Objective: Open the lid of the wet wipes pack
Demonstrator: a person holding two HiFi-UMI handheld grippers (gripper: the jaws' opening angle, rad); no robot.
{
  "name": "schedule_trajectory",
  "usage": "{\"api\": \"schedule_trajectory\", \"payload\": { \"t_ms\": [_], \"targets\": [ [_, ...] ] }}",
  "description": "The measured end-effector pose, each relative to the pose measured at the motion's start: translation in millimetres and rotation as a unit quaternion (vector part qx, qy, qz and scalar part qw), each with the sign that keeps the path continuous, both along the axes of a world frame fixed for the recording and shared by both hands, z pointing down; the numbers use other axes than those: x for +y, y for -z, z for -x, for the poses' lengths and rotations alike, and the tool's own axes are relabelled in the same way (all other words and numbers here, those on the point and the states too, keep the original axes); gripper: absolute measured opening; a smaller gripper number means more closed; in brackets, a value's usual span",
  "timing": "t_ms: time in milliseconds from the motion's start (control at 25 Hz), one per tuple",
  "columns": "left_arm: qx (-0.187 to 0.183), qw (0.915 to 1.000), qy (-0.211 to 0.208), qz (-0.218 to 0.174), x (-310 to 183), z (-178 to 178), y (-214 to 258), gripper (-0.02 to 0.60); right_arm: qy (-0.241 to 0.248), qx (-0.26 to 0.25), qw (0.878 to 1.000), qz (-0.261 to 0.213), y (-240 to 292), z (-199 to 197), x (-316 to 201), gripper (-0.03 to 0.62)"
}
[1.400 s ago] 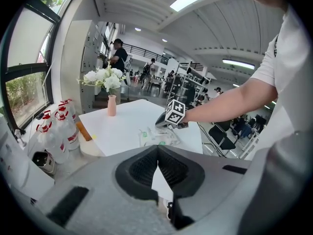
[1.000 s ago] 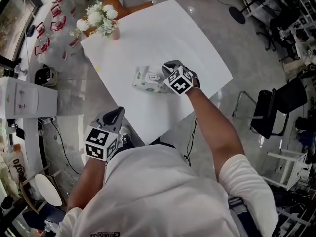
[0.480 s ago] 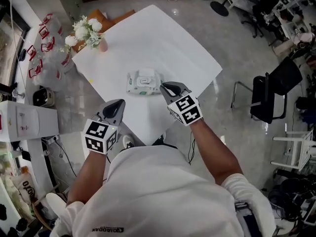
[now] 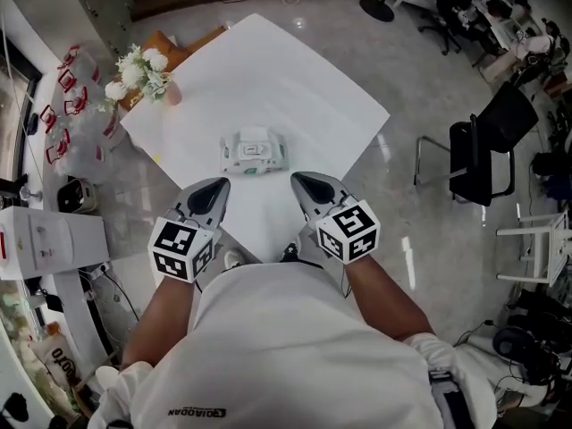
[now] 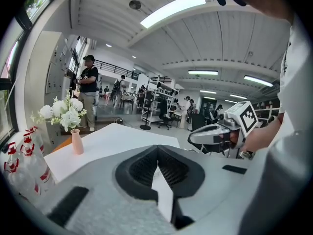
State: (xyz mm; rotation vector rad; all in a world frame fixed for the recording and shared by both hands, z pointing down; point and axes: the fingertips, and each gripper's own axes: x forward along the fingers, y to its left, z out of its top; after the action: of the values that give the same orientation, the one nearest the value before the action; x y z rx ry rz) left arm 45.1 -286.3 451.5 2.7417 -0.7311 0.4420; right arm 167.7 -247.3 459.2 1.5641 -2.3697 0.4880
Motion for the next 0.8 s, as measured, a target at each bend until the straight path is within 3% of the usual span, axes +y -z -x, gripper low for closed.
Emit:
{"api": "schedule_trajectory", "payload": {
  "t_ms": [280, 800],
  "targets": [
    [-0.006, 1.0, -0.003, -0.003, 6, 2, 0, 0.008, -0.026, -0.08, 0.996, -0.018, 13, 0, 19, 0.006],
    [-0.016, 0.9998, -0.011, -0.007, 18, 6, -4, 0.008, -0.034, -0.062, 0.998, -0.003, -5, 7, 41, 0.005]
  ]
}}
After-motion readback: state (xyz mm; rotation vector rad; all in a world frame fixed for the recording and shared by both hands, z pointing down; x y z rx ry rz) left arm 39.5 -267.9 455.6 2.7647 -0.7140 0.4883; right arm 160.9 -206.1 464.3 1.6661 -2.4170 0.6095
